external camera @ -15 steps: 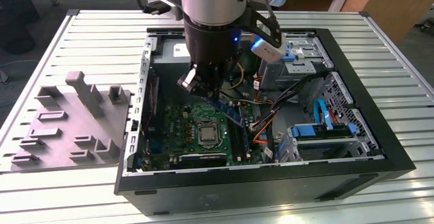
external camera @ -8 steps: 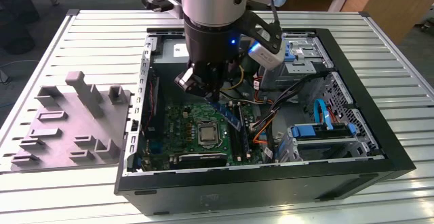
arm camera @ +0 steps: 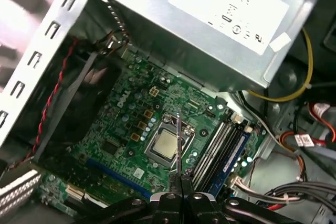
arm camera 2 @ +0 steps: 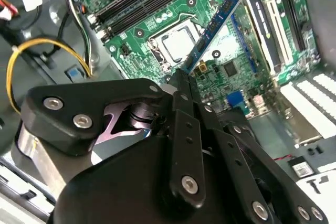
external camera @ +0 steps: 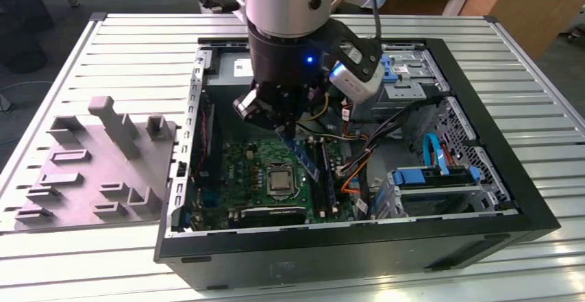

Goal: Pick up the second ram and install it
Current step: 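Insert the second ram into the second slot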

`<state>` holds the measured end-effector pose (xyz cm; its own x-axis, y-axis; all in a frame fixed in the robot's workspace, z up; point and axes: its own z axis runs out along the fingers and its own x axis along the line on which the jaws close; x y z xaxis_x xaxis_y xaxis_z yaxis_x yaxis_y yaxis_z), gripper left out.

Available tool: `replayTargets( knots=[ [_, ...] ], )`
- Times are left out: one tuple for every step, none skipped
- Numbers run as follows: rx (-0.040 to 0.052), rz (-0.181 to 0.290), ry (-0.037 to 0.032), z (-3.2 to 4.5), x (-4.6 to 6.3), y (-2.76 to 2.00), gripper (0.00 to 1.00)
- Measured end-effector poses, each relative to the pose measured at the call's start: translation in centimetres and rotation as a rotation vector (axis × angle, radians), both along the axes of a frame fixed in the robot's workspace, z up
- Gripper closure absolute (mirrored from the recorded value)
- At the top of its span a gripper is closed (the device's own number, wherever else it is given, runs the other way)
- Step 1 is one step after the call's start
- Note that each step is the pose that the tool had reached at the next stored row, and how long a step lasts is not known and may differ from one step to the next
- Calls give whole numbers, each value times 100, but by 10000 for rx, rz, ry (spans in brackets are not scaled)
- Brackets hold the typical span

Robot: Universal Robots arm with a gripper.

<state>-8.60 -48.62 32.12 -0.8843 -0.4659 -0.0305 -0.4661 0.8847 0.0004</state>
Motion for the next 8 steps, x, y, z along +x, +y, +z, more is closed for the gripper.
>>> replayTargets(
  knots=[
    [1, -190, -1, -2, 0, 0, 89],
    [1, -371, -1, -5, 0, 0, 89],
    [0, -549, -1, -6, 0, 0, 89],
    [1, -731, -1, -9, 0, 0, 89],
    [1, -910, -1, -10, 0, 0, 89],
    [1, -1090, 0, -12, 0, 0, 89],
    [0, -1270, -1, -14, 0, 0, 89],
    [0, -1465, -1, -16, 0, 0, 89]
  ],
)
